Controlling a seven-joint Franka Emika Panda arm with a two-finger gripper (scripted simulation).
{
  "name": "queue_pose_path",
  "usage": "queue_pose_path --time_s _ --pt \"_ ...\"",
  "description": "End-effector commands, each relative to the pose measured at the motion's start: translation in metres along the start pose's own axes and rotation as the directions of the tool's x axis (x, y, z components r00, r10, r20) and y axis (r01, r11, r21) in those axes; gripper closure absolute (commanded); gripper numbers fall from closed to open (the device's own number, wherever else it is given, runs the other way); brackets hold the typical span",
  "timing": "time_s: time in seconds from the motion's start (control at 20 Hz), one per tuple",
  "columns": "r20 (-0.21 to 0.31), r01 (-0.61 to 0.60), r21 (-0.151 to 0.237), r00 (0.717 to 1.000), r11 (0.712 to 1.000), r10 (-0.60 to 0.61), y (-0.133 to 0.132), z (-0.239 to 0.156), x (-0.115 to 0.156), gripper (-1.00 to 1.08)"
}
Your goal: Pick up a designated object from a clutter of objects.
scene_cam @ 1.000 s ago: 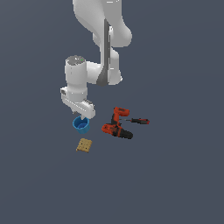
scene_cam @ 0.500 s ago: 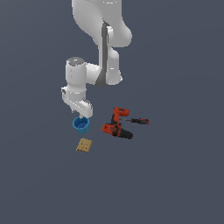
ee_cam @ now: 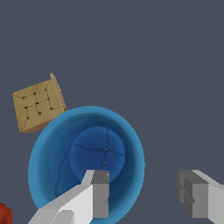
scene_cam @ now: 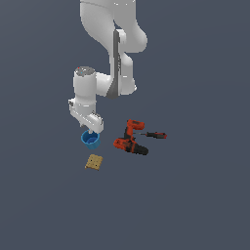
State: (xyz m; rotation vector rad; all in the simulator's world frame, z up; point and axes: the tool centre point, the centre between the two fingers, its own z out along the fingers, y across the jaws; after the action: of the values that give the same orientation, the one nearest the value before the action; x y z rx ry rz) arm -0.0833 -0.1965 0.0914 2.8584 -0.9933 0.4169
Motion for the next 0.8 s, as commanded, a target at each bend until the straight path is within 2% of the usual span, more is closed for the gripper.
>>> queue_pose_path --time_s 0.0,0.4,0.45,0.75 --pt "0.0 -0.001 0.001 1.0 1.0 0.001 0.0 0.008 -0.001 -0.2" --pt "-0.001 -0.002 0.0 1.0 1.0 0.002 0.001 0.021 0.0 -0.2" --pt "-0.001 -0.002 0.0 1.0 1.0 0.002 0.001 0.021 0.0 1.08" --pt "-0.001 -0.002 0.0 1.0 1.0 0.002 0.001 0.021 0.0 1.08"
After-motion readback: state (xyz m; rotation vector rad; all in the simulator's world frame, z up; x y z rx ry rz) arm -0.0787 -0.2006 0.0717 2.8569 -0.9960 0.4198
